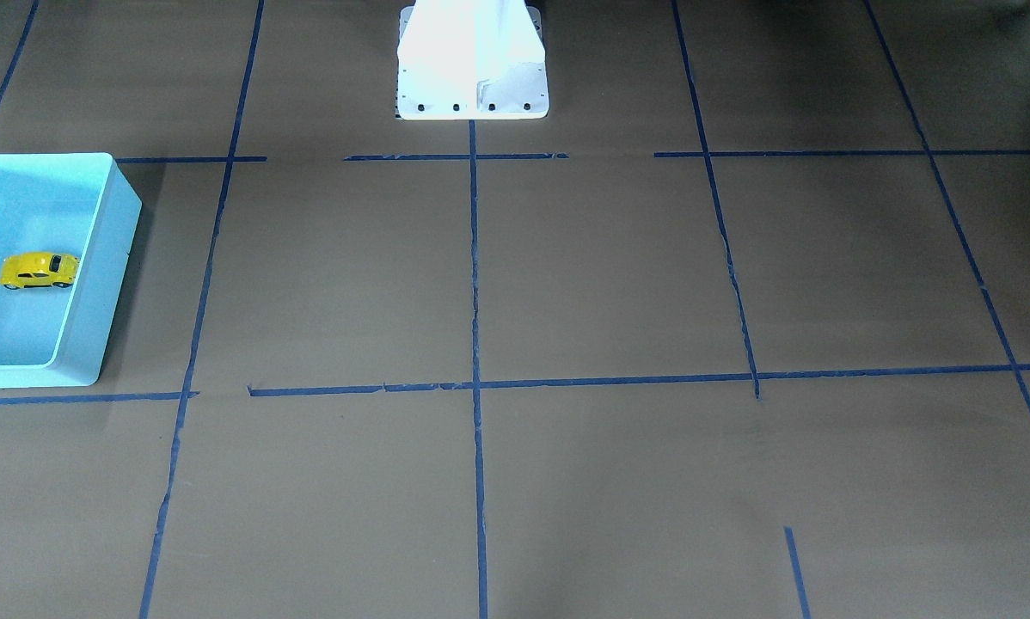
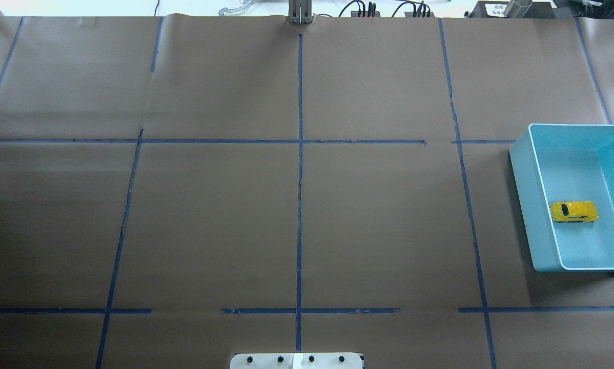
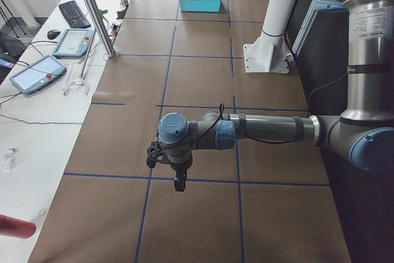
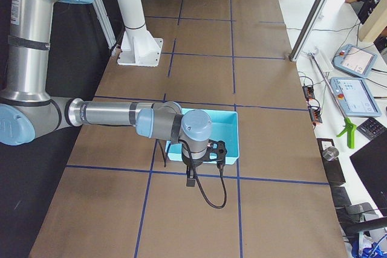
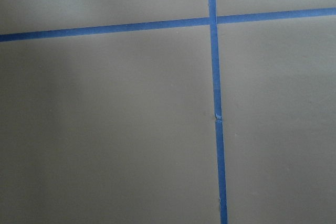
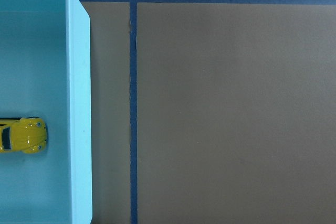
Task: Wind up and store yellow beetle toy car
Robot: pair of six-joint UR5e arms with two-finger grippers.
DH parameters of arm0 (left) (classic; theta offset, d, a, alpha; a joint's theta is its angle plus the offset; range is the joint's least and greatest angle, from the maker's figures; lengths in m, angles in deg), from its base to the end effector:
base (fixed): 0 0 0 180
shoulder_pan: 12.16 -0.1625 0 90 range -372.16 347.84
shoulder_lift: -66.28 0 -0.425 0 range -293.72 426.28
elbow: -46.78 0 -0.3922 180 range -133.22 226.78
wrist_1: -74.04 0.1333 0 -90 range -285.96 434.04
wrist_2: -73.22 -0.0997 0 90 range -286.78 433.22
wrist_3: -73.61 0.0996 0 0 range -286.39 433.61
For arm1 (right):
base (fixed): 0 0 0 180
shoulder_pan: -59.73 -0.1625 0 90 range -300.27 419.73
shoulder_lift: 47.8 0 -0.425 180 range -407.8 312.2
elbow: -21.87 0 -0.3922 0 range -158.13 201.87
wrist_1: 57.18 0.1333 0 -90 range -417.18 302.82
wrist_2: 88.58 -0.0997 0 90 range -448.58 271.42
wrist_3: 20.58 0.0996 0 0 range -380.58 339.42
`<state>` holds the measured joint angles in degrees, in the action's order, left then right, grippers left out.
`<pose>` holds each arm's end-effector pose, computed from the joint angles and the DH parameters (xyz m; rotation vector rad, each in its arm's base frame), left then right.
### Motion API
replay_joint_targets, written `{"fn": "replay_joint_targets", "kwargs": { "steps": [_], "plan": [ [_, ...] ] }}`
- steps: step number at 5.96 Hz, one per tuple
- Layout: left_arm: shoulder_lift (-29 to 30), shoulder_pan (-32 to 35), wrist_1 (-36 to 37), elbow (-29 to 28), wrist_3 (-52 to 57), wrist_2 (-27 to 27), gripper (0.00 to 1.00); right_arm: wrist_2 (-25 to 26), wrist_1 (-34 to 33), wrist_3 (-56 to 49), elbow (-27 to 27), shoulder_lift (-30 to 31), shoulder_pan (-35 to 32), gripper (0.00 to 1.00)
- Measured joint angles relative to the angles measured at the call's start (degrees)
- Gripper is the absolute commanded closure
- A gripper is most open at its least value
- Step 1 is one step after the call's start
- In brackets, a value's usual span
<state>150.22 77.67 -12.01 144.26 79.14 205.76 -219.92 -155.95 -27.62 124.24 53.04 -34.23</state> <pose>-0.0646 -0.4438 0.6531 -0.0074 0.7437 0.0785 0.0951 -0.3960 0.6562 -0.0512 -0.7287 -0.0058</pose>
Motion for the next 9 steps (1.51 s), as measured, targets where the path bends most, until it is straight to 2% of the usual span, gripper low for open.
{"fn": "replay_joint_targets", "kwargs": {
  "steps": [3, 4, 9],
  "plan": [
    [0.00, 0.00, 0.00, 0.18, 0.00, 0.00, 0.00, -0.12, 0.76, 0.29, -2.73, -0.07, 0.00, 0.00],
    [0.00, 0.00, 0.00, 0.23, 0.00, 0.00, 0.00, -0.16, 2.89, 0.32, -3.34, -0.07, 0.00, 0.00],
    [0.19, -0.06, -0.10, 0.11, 0.07, 0.00, 0.00, -1.34, 7.43, 0.61, -4.03, -0.03, 0.00, 0.00]
  ]
}}
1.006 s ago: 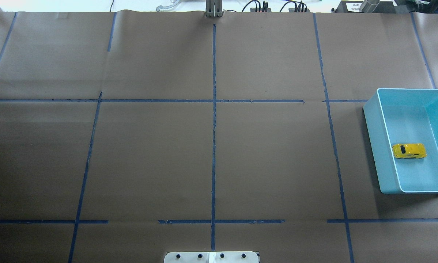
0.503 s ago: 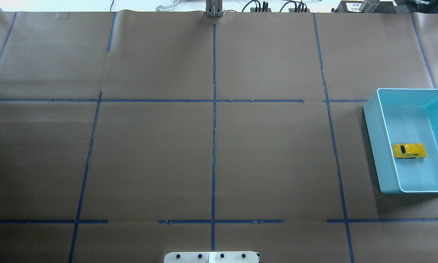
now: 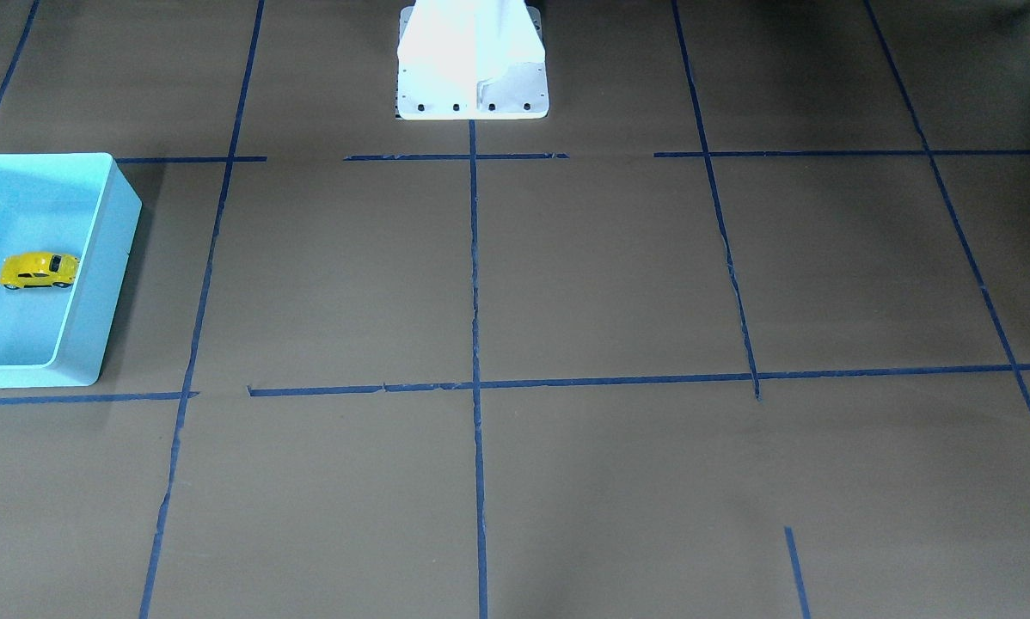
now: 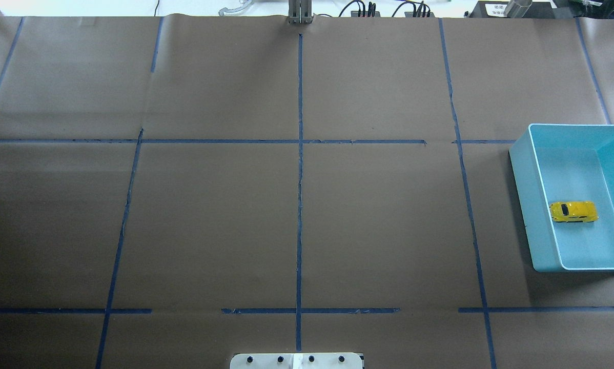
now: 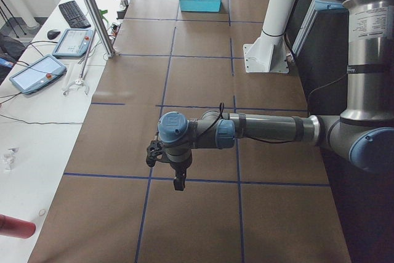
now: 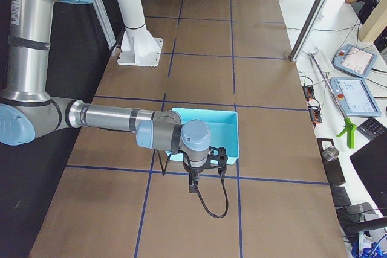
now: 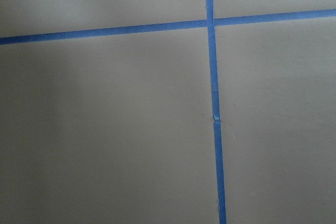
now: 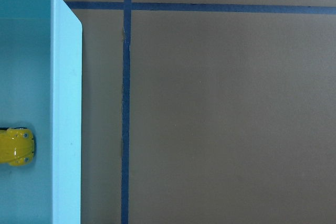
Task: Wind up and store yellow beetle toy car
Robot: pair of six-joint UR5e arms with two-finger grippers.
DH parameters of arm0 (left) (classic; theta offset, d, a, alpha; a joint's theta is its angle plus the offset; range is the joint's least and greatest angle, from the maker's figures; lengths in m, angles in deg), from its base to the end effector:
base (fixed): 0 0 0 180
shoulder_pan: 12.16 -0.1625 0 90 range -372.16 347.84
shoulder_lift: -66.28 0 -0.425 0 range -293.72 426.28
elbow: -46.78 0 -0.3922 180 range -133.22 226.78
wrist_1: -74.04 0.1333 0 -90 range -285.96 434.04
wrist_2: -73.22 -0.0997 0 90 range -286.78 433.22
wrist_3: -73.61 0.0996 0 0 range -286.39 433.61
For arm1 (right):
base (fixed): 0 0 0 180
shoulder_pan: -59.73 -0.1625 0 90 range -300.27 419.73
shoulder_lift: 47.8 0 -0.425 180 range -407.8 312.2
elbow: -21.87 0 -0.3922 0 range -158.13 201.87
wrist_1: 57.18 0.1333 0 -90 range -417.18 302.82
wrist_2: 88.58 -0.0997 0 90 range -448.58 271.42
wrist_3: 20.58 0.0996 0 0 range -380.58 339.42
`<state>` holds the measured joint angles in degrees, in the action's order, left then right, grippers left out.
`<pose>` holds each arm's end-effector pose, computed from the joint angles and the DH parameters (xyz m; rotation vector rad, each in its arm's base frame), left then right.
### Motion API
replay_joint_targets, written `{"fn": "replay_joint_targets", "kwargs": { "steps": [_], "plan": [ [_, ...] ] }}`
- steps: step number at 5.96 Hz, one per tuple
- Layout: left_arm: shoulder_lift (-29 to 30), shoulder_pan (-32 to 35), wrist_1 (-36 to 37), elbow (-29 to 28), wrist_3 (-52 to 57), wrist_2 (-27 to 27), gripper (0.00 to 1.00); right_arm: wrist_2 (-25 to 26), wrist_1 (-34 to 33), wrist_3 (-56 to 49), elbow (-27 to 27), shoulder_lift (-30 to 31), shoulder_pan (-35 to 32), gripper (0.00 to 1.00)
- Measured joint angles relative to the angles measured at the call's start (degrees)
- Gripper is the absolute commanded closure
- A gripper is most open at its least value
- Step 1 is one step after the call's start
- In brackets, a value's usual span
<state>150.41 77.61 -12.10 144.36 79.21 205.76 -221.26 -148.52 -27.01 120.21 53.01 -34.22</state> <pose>-0.0642 -0.4457 0.6506 -0.0010 0.7435 0.0831 0.0936 -0.4012 0.6765 0.0042 -0.7473 -0.0165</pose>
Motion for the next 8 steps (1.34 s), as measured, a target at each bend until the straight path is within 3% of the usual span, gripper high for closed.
{"fn": "replay_joint_targets", "kwargs": {
  "steps": [8],
  "plan": [
    [0.36, -0.03, -0.06, -0.51, 0.07, 0.06, 0.00, -0.10, 1.26, -0.05, -0.42, 0.00, 0.00, 0.00]
  ]
}}
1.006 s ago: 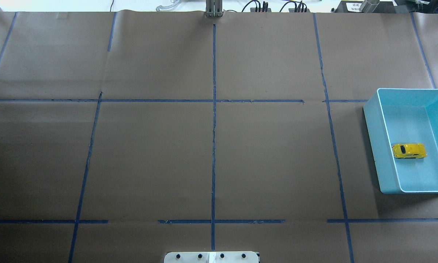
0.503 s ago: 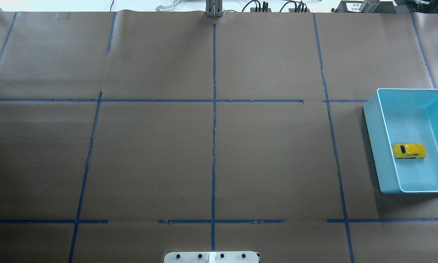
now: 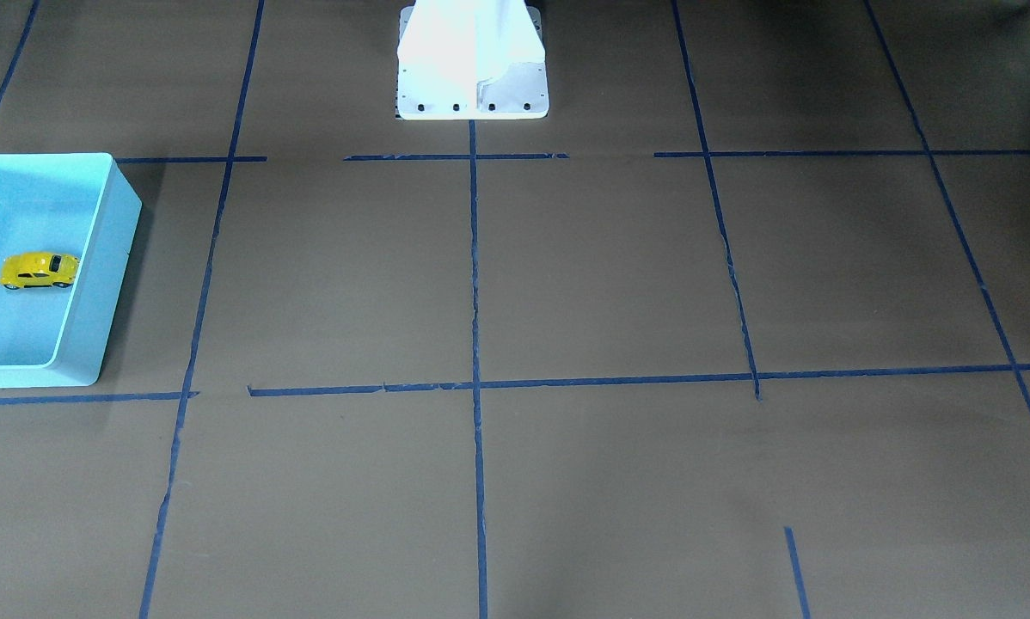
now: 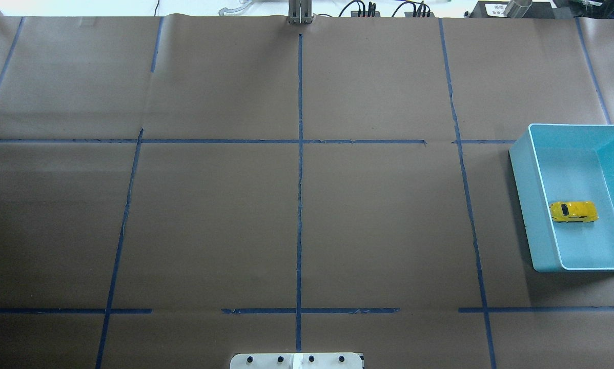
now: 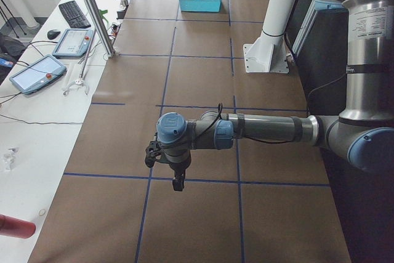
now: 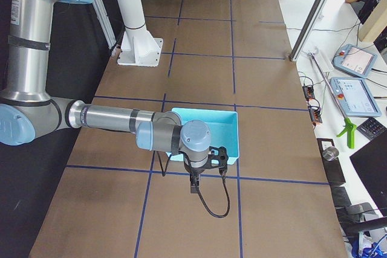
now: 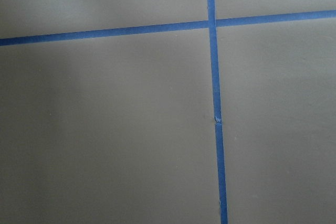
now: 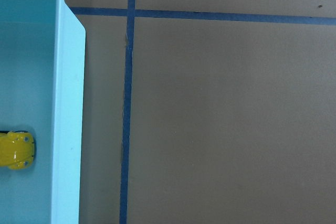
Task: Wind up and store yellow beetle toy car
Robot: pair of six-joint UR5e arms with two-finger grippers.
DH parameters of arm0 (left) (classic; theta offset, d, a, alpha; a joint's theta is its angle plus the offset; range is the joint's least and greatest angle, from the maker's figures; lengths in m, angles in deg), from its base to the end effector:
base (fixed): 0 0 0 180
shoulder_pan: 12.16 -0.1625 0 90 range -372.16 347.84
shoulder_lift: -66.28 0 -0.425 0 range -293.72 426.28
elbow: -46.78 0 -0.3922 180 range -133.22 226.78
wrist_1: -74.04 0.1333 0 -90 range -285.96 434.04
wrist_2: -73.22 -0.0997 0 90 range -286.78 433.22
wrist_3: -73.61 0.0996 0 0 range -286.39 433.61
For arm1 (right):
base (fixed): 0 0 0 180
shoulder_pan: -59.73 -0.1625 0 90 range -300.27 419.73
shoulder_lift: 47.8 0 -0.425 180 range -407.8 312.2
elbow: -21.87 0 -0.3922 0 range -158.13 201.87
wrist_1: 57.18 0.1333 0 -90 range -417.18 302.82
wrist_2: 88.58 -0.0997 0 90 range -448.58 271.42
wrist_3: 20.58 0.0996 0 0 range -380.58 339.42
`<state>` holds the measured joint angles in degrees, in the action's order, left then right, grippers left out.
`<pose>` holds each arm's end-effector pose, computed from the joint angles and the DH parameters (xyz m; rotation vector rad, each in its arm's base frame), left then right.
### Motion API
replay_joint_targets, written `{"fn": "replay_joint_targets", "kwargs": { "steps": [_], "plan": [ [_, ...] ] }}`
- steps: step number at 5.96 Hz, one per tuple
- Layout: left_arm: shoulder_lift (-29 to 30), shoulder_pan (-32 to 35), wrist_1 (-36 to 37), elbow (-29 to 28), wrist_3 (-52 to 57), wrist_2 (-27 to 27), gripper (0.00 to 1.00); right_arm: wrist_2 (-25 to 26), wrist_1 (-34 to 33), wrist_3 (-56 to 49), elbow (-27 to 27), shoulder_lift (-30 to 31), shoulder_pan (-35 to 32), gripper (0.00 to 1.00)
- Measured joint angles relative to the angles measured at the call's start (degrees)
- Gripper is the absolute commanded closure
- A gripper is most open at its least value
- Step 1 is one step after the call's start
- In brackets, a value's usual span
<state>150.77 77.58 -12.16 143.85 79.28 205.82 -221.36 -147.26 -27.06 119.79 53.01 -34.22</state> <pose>-0.0638 -0.4483 0.6520 -0.0022 0.7446 0.0841 0.0936 -0.4023 0.6779 0.0186 -0.7479 -0.0227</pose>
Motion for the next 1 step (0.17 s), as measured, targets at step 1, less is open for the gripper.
{"fn": "replay_joint_targets", "kwargs": {
  "steps": [1],
  "plan": [
    [-0.08, 0.04, 0.04, 0.12, -0.03, 0.02, 0.00, -0.07, -0.02, -0.07, -0.01, 0.02, 0.00, 0.00]
  ]
}}
